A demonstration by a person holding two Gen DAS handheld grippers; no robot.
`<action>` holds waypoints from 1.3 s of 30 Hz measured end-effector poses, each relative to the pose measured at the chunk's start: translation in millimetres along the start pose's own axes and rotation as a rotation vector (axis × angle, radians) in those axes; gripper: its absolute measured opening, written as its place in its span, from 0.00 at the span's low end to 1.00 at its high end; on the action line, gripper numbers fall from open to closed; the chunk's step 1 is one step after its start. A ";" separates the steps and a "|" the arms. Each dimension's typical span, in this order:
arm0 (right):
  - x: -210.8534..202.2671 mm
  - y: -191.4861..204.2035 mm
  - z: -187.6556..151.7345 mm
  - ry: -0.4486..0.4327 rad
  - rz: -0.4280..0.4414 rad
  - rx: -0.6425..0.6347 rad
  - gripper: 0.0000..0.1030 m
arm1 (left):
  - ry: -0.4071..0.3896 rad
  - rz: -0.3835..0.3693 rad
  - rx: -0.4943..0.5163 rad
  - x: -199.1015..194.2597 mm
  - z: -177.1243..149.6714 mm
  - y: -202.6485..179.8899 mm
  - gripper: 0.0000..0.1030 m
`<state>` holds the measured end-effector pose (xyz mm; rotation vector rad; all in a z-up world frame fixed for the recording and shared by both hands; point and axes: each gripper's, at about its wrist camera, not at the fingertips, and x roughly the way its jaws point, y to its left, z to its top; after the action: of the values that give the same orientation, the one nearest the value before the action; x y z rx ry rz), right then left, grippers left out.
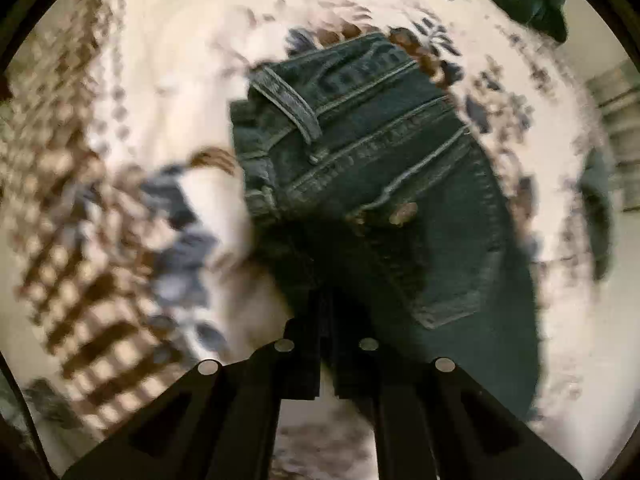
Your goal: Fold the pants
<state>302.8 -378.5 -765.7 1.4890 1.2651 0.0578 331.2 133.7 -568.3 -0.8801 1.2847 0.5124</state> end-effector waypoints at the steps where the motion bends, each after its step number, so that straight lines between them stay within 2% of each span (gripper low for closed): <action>1: 3.5 1.0 2.1 0.018 0.025 0.002 0.02 | 0.015 -0.033 -0.019 -0.2 -1.6 0.0 0.04; 2: 9.9 4.1 4.4 0.046 0.059 0.003 0.03 | 0.040 -0.079 -0.033 1.8 -4.5 -1.8 0.10; 3: 15.5 7.2 5.8 0.068 0.054 -0.006 0.12 | 0.062 -0.115 -0.040 4.5 -7.7 -3.9 0.17; 4: 22.6 10.6 6.8 0.085 0.017 -0.019 0.33 | 0.092 -0.136 -0.048 9.5 -13.3 -9.3 0.22; 5: 27.8 11.7 6.8 0.085 -0.031 -0.019 0.43 | 0.107 -0.152 -0.049 13.2 -17.3 -13.4 0.28; 6: 31.9 10.1 7.2 0.089 -0.036 -0.004 0.50 | 0.123 -0.168 -0.045 18.7 -23.0 -19.1 0.32; 7: 38.3 6.4 7.0 0.108 -0.032 0.030 0.50 | 0.137 -0.166 -0.038 23.8 -27.7 -23.7 0.34; 9: 47.3 0.2 5.0 0.127 0.005 0.086 0.50 | 0.169 -0.178 -0.036 34.0 -35.5 -29.1 0.36; 13: 61.3 2.3 1.6 0.127 0.033 0.087 0.50 | 0.188 -0.154 -0.017 41.9 -47.8 -31.5 0.36; 16: 59.7 7.2 -6.5 0.117 -0.007 0.064 0.50 | 0.182 -0.152 -0.007 39.9 -49.4 -30.6 0.36; 19: 58.3 10.8 -13.8 0.111 -0.089 0.029 0.50 | 0.194 -0.149 -0.026 45.5 -47.8 -28.2 0.36; 23: 57.6 4.4 -16.8 0.098 -0.062 0.057 0.50 | 0.201 -0.135 -0.005 50.8 -46.2 -33.6 0.36; 25: 58.8 4.5 -15.7 0.086 -0.016 0.065 0.51 | 0.207 -0.137 -0.042 53.1 -42.9 -33.2 0.36; 27: 59.7 13.5 -15.0 0.070 -0.038 0.053 0.51 | 0.186 -0.148 -0.059 48.7 -40.4 -32.5 0.36; 29: 55.1 27.2 -20.3 0.049 -0.082 0.017 0.51 | 0.147 -0.157 -0.019 41.9 -36.0 -42.5 0.34; 31: 51.6 36.4 -27.6 0.046 -0.093 -0.019 0.51 | 0.127 -0.135 0.041 40.2 -33.4 -52.5 0.26; 32: 54.8 38.8 -29.9 0.061 -0.111 -0.029 0.51 | 0.113 -0.127 0.075 40.4 -32.0 -57.3 0.18; 34: 69.3 32.0 -28.1 0.103 -0.112 0.006 0.51 | 0.113 -0.125 0.085 44.2 -29.0 -56.0 0.14; 36: 82.8 21.3 -20.5 0.096 -0.093 0.091 0.51 | 0.121 -0.146 0.052 46.2 -26.4 -49.3 0.11; 37: 85.5 17.7 -18.4 0.083 -0.075 0.112 0.41 | 0.121 -0.152 0.041 44.6 -26.3 -47.3 0.10; 38: 84.7 17.3 -18.1 0.063 -0.065 0.114 0.25 | 0.115 -0.162 0.028 41.2 -27.3 -45.1 0.09; 39: 80.9 19.6 -18.8 0.043 -0.062 0.103 0.05 | 0.102 -0.169 0.030 34.7 -29.6 -44.5 0.09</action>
<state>337.9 -304.7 -790.4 1.5425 1.3650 -0.0167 355.5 79.2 -590.6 -0.9903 1.2939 0.3179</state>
